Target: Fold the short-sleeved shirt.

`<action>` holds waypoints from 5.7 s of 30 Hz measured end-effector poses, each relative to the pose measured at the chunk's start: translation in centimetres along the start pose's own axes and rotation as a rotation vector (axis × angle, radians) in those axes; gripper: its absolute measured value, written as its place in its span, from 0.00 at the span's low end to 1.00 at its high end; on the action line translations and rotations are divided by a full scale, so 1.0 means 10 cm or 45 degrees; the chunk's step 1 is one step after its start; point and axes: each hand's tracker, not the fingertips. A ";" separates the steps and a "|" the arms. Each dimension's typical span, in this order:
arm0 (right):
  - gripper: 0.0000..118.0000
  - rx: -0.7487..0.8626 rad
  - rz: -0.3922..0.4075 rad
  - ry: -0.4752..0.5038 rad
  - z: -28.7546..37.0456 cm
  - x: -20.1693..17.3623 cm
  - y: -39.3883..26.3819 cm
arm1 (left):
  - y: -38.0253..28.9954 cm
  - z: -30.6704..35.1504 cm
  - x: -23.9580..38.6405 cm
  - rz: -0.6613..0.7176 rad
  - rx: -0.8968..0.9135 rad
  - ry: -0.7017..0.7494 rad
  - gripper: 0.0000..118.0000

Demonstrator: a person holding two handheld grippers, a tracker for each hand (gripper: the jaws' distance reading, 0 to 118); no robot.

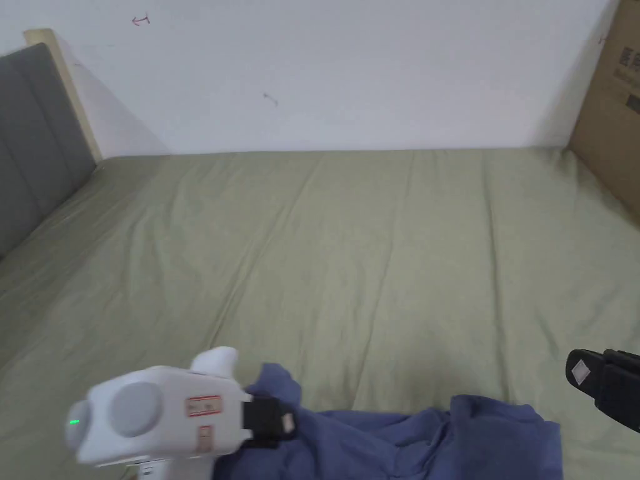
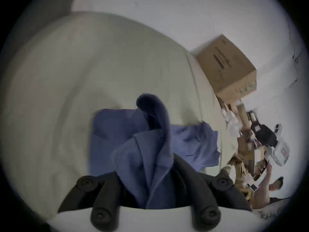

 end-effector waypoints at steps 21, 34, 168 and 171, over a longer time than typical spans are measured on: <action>0.00 0.019 -0.134 -0.036 0.24 0.34 -0.10 | -0.16 -0.28 0.17 -0.155 -0.101 0.080 0.03; 0.00 -0.009 -0.096 -0.054 0.29 0.24 -0.08 | -0.29 -0.43 -0.15 0.049 -0.197 -0.307 0.04; 0.00 -0.798 -0.180 0.451 -1.65 0.26 -1.12 | -0.41 0.26 -0.68 0.132 0.162 -0.474 0.22; 0.00 -0.785 -0.164 0.450 -1.62 0.23 -1.13 | -0.43 -0.07 -0.90 0.136 0.050 -0.447 0.94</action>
